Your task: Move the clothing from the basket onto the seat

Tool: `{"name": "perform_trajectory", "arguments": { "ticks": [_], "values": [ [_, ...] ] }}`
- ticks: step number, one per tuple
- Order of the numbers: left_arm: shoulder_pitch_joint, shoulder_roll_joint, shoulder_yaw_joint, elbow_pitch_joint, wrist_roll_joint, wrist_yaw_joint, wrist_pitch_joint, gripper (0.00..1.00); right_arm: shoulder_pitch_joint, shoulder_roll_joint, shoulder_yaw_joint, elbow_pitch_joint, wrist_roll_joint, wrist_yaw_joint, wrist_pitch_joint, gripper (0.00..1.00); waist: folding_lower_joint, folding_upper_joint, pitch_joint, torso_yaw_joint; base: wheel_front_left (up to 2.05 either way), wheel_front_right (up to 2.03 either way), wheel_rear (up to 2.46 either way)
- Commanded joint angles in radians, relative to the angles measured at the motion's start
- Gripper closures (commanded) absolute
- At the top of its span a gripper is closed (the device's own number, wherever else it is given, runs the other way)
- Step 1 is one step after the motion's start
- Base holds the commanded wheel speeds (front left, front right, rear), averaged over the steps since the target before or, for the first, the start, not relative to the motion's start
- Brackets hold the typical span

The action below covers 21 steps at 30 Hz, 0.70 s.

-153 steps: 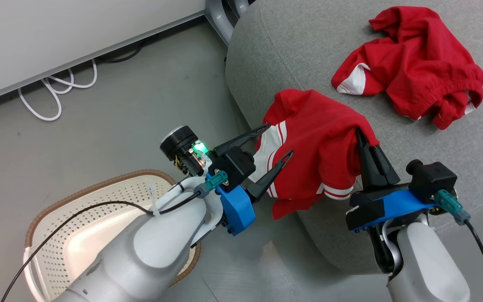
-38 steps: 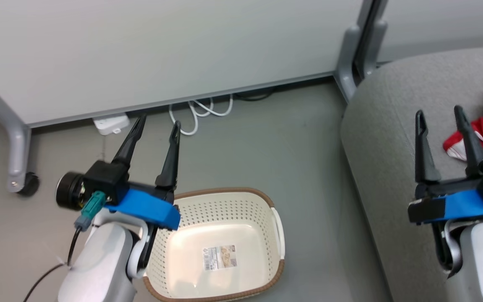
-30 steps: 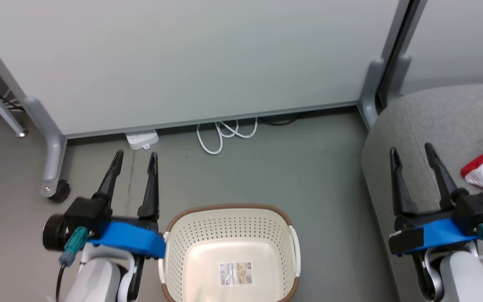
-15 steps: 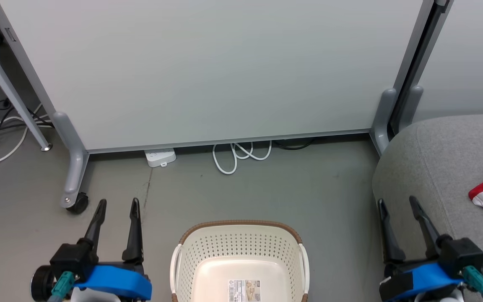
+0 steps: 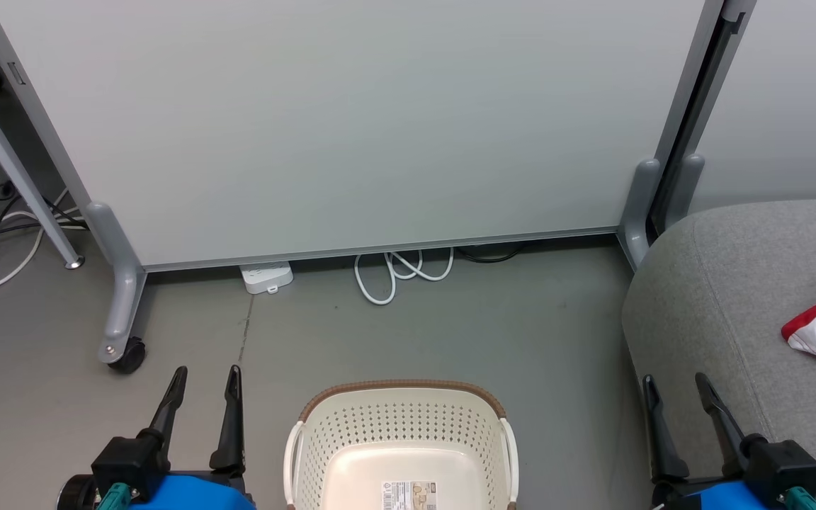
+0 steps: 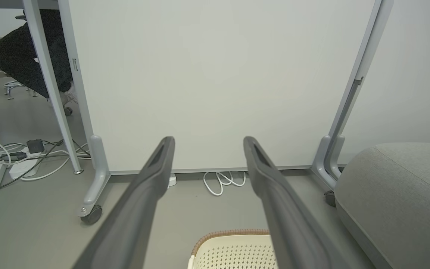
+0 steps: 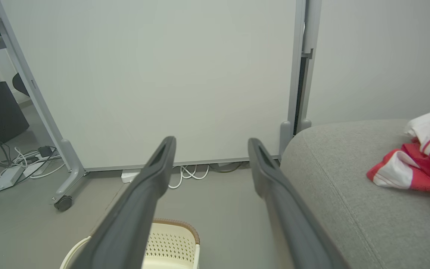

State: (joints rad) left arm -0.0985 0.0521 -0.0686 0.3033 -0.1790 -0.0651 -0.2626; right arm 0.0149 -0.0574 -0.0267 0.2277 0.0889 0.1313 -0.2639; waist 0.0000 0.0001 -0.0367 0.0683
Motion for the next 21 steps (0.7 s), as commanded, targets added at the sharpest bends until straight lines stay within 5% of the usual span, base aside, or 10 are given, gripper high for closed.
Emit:
{"name": "perform_trajectory", "arguments": {
  "ticks": [1, 17, 18, 21],
  "values": [
    [0.020, 0.001, 0.009, 0.002, 0.007, -0.006, -0.003, 0.00, 0.019, 0.005, -0.001, -0.002, 0.005, -0.001, -0.001, 0.00, 0.0000, -0.0001, -0.003, -0.002, 0.00, 0.00, 0.00],
    [0.021, 0.000, -0.006, 0.013, 0.003, -0.004, -0.003, 0.00, 0.031, 0.008, -0.005, -0.010, 0.012, -0.001, -0.001, 0.00, 0.0000, -0.0001, -0.006, -0.006, 0.00, 0.00, 0.00],
    [0.014, -0.003, -0.004, 0.014, 0.003, -0.005, 0.000, 1.00, 0.022, 0.005, -0.005, -0.007, 0.009, 0.000, 0.000, 1.00, 0.0000, -0.0001, -0.006, -0.007, 0.00, 0.00, 0.00],
    [0.025, -0.005, -0.002, 0.041, -0.002, -0.005, 0.008, 1.00, 0.028, 0.006, -0.006, 0.022, 0.013, 0.000, 0.002, 1.00, 0.0001, -0.0001, -0.006, -0.007, 0.00, 0.00, 0.00]
  ]
}}
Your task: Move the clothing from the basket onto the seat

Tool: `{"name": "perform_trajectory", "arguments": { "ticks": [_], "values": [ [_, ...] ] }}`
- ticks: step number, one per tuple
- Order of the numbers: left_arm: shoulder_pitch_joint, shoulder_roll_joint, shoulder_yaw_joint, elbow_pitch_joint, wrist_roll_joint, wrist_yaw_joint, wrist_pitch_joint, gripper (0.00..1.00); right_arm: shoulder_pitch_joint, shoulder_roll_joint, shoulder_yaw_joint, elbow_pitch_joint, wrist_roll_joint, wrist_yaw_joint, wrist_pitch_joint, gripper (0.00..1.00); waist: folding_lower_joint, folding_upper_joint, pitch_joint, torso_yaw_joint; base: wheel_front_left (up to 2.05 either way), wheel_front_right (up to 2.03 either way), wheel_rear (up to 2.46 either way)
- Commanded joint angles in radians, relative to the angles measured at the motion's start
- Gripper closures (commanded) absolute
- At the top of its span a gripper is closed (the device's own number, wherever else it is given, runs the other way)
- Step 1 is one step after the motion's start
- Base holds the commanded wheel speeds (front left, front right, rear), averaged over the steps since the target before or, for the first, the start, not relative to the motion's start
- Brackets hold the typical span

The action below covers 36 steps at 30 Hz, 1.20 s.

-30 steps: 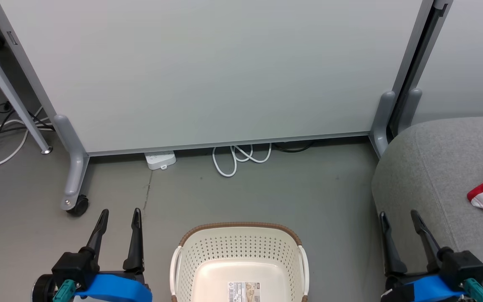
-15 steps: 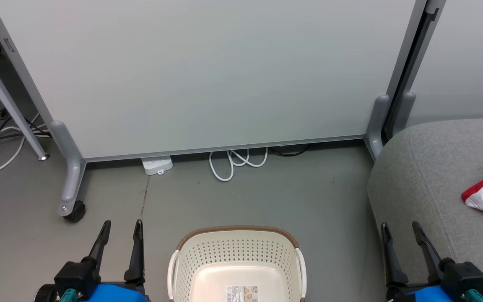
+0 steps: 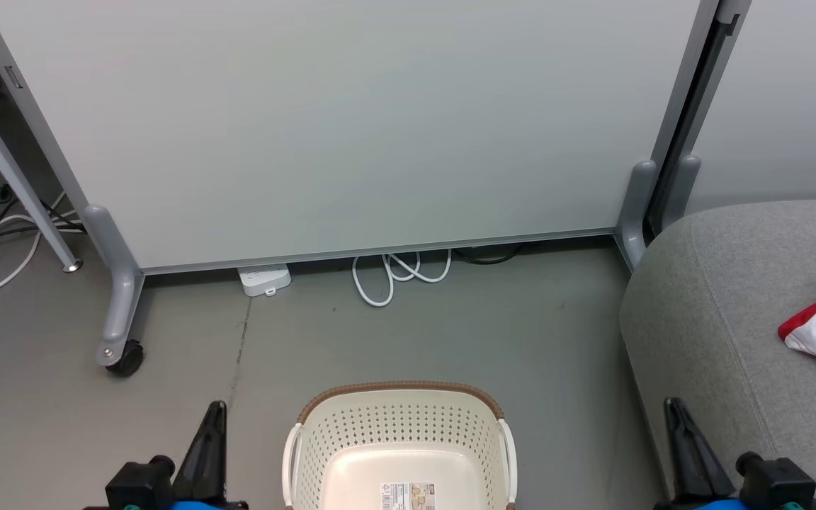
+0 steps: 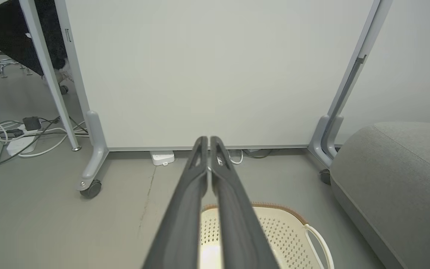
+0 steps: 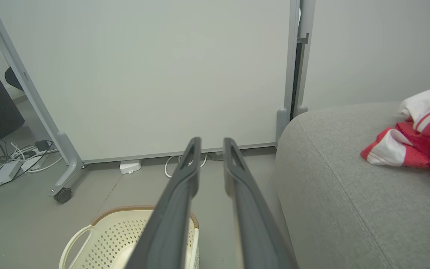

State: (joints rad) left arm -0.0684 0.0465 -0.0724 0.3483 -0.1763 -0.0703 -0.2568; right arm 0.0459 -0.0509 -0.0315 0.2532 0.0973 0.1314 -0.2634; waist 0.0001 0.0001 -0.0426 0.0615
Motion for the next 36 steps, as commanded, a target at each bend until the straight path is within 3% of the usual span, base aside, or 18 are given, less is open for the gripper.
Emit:
{"name": "perform_trajectory", "arguments": {
  "ticks": [1, 36],
  "values": [
    [0.001, 0.000, 0.002, 0.005, -0.006, 0.000, 0.003, 1.00, -0.001, 0.000, -0.001, 0.005, 0.006, 0.000, 0.002, 1.00, 0.0000, -0.0001, 0.000, 0.000, 0.00, 0.00, 0.00],
    [-0.019, 0.002, 0.081, -0.041, -0.607, -0.027, 0.158, 1.00, -0.069, 0.000, -0.036, -0.002, 0.640, 0.000, 0.160, 1.00, 0.0000, -0.0001, 0.013, -0.018, 0.00, 0.00, 0.00]
  ]
}}
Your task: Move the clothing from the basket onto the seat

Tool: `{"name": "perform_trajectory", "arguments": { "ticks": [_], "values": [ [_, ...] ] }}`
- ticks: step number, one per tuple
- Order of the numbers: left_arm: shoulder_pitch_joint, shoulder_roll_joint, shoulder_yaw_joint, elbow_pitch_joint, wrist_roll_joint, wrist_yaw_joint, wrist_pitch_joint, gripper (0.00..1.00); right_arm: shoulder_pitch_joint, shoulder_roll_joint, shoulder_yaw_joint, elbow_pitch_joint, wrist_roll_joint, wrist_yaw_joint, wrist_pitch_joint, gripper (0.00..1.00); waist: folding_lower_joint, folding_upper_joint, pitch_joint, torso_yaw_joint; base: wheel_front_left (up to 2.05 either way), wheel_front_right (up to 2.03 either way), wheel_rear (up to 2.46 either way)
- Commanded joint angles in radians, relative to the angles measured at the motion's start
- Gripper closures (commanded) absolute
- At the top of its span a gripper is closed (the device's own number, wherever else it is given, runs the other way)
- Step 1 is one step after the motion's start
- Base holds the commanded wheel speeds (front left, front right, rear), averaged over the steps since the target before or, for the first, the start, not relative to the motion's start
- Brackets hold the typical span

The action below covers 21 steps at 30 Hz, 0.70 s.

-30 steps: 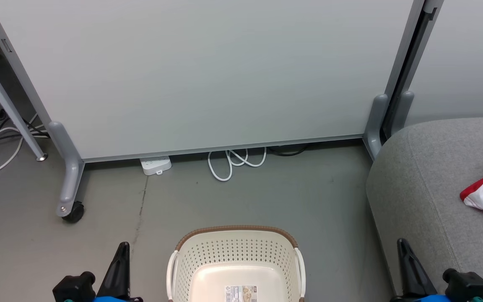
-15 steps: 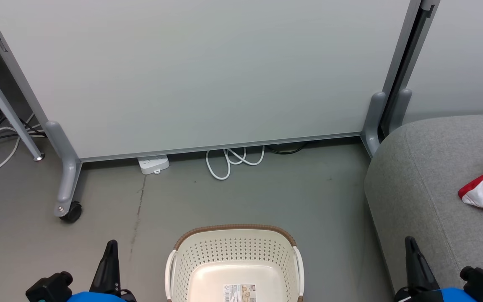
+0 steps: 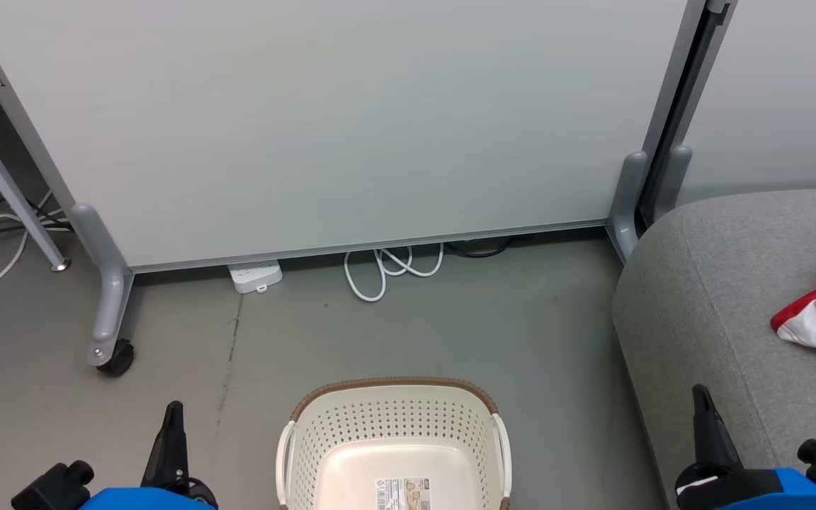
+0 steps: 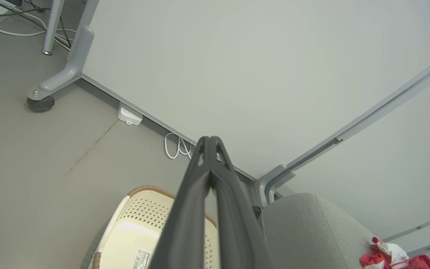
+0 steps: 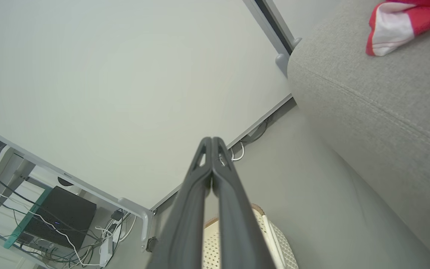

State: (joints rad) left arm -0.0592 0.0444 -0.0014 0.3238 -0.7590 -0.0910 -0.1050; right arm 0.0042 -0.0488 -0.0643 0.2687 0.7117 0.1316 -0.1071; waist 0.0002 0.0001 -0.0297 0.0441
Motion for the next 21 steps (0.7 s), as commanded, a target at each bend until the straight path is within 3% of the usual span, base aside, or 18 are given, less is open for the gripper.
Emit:
{"name": "perform_trajectory", "arguments": {
  "ticks": [1, 21],
  "values": [
    [-0.029, 0.004, 0.012, -0.017, -0.038, -0.007, 0.009, 1.00, -0.029, -0.002, -0.004, -0.017, 0.041, -0.001, 0.008, 1.00, -0.0001, -0.0001, 0.001, -0.001, 0.00, 0.00, 0.00],
    [-0.039, 0.006, 0.045, -0.038, -0.284, -0.018, 0.073, 1.00, -0.058, -0.002, -0.018, -0.021, 0.300, -0.001, 0.073, 1.00, -0.0001, -0.0001, 0.008, -0.011, 0.00, 0.00, 0.00]
  ]
}}
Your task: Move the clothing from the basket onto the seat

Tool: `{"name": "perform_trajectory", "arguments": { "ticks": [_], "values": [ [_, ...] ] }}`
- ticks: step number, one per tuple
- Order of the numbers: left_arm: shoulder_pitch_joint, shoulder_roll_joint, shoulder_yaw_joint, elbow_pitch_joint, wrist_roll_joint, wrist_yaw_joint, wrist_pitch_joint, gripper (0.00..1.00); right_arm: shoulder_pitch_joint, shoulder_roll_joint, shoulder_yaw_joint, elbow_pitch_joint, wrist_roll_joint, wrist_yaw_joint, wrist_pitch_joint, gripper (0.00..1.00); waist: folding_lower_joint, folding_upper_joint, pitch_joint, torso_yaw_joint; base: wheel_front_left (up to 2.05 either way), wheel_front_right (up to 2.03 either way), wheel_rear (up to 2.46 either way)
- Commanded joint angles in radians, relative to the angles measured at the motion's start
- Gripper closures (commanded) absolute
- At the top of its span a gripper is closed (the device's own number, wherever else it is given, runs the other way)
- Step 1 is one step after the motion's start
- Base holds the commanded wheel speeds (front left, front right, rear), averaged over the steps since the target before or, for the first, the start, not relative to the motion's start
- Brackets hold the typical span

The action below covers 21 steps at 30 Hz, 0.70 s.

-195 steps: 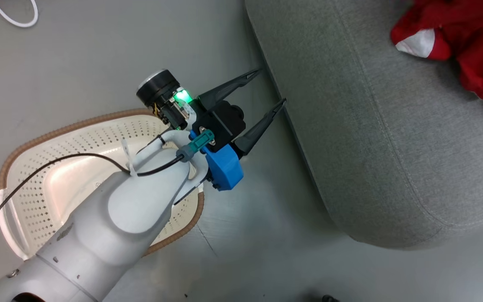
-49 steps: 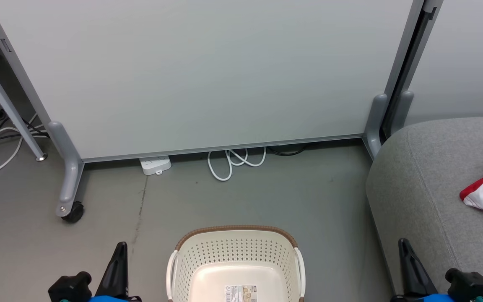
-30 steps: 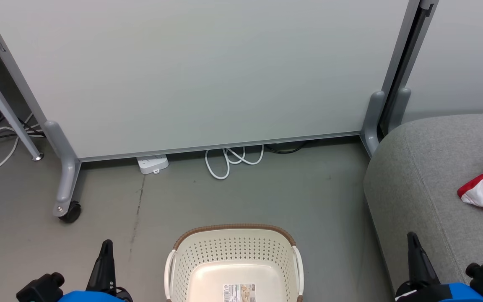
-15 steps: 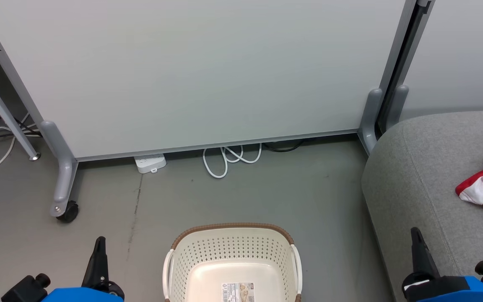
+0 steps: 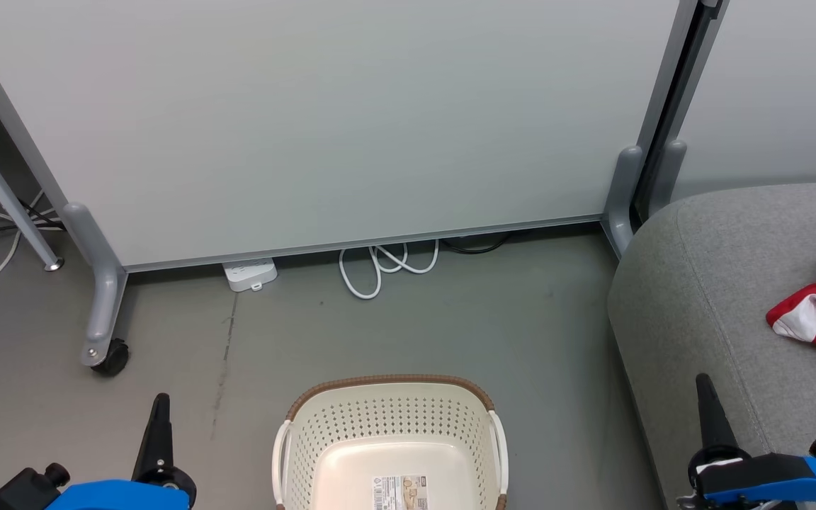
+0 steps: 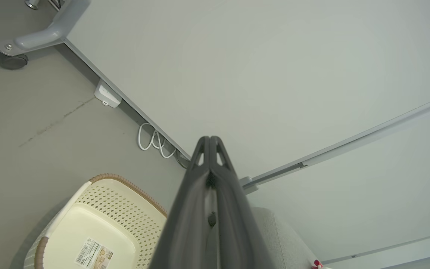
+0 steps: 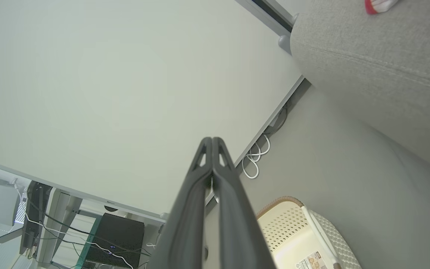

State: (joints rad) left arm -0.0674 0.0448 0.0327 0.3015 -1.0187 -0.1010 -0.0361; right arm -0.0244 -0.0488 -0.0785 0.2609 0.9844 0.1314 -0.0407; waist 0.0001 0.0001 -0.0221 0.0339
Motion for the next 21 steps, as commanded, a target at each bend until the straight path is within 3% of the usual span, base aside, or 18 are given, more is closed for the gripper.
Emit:
{"name": "perform_trajectory", "arguments": {
  "ticks": [1, 21],
  "values": [
    [-0.031, 0.005, 0.012, -0.016, -0.035, -0.008, 0.008, 1.00, -0.030, -0.002, -0.005, -0.013, 0.039, -0.001, 0.010, 1.00, 0.0000, -0.0001, 0.001, -0.001, 0.00, 0.00, 0.00],
    [-0.038, 0.006, 0.038, -0.032, -0.236, -0.017, 0.060, 1.00, -0.051, -0.002, -0.016, -0.015, 0.252, -0.001, 0.063, 1.00, 0.0000, -0.0001, 0.008, -0.011, 0.00, 0.00, 0.00]
  ]
}}
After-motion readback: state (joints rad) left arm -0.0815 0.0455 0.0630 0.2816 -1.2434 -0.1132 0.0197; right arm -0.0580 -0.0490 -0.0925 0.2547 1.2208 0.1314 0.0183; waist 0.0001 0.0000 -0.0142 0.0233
